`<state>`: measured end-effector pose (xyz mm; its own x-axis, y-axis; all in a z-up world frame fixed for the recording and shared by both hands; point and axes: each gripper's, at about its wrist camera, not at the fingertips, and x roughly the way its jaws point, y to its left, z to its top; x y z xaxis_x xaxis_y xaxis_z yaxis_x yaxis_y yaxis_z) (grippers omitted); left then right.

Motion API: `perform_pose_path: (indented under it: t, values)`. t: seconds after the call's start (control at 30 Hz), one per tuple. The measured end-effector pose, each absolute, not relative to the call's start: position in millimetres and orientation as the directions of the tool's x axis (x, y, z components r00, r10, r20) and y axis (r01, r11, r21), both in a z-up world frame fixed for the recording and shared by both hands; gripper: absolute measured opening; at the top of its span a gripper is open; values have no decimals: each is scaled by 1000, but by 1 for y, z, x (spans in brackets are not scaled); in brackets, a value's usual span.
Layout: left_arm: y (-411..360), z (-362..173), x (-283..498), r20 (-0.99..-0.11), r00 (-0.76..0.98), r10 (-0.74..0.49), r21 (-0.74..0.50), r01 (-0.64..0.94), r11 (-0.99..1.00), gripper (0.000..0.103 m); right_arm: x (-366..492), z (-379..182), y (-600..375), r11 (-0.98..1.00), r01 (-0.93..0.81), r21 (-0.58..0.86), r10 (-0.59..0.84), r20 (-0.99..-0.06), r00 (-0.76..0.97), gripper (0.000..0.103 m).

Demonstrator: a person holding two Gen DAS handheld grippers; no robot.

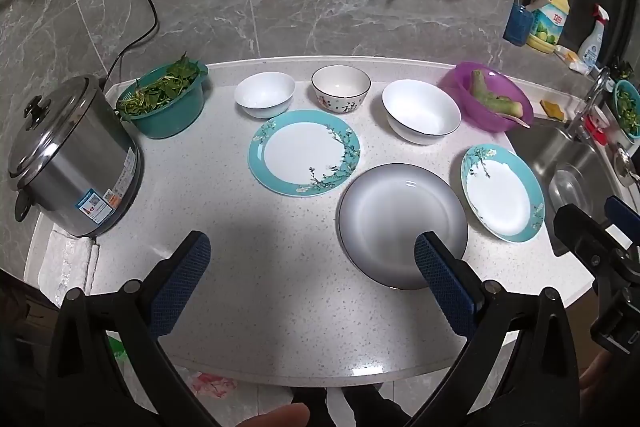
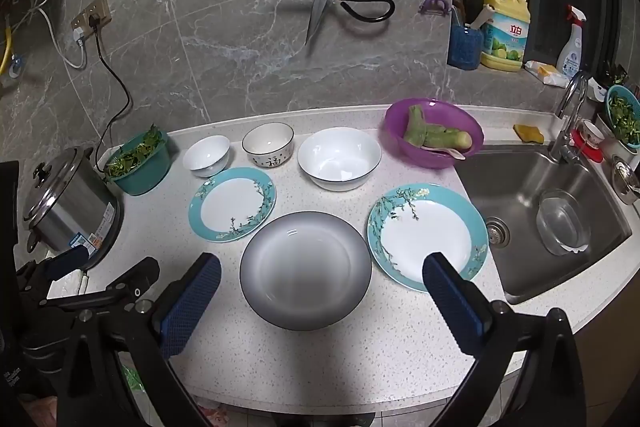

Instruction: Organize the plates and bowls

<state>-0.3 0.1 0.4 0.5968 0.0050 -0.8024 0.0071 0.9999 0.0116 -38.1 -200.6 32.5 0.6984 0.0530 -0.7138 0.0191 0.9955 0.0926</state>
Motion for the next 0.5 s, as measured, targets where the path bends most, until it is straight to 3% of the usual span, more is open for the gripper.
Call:
perform_pose_path:
  t: [0.5]
  values:
    - [-2,-6,-1,-803,596,7,15,8,1000,103,-40,30,-202,995,19,93,54,-714,699,103]
